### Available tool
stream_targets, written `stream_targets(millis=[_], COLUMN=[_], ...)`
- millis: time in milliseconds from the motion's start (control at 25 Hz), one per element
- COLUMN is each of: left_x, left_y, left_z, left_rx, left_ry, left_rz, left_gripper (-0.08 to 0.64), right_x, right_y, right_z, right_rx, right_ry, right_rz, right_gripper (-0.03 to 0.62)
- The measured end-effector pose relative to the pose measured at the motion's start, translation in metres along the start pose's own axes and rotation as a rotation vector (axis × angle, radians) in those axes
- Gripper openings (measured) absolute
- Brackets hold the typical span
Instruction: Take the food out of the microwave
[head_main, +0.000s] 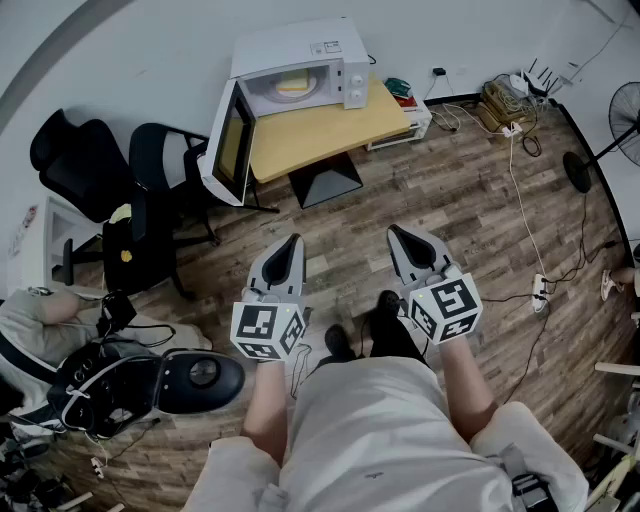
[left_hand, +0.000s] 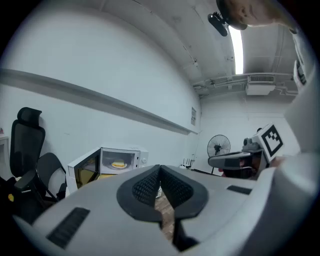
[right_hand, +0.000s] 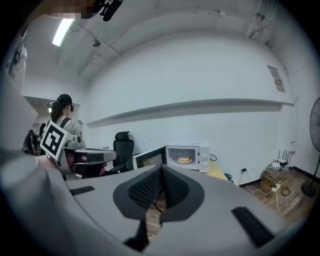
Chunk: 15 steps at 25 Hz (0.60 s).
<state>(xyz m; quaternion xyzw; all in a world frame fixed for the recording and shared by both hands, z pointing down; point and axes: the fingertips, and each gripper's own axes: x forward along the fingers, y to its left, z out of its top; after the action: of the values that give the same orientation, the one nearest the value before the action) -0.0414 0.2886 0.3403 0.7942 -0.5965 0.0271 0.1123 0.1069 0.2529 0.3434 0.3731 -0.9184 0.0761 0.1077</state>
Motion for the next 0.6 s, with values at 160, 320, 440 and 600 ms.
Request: stream_targets(millis=[160,320,440,600], left_x=[-0.007,-0.011,-0.019,-0.019], left_y=[-0.001,0.004,0.003,0.011], left_z=[-0.002,-0.003,-0.001,0.000], left_rx=[0.001,0.001,0.002,0.002], left_ry=[0.006,0.013,0.009,-0.001], left_rz=[-0.005,-0.008,-0.008,-0.009], left_gripper=[0.008,0.008,0.008,0.008], right_x=[-0.002,-0.001,-0.007,0.001], right_y=[0.010,0.015,0.020,0.024], right_z=[0.000,-0.001,0.001,0.001], right_rx=[-0.013,-0.020,0.002,0.035], right_ry=[0.003,0.010,-0.004,-0.015], right_rz=[0.007,0.005,0.005,0.005], right_gripper=[-0.001,-0.002,0.000,0.009])
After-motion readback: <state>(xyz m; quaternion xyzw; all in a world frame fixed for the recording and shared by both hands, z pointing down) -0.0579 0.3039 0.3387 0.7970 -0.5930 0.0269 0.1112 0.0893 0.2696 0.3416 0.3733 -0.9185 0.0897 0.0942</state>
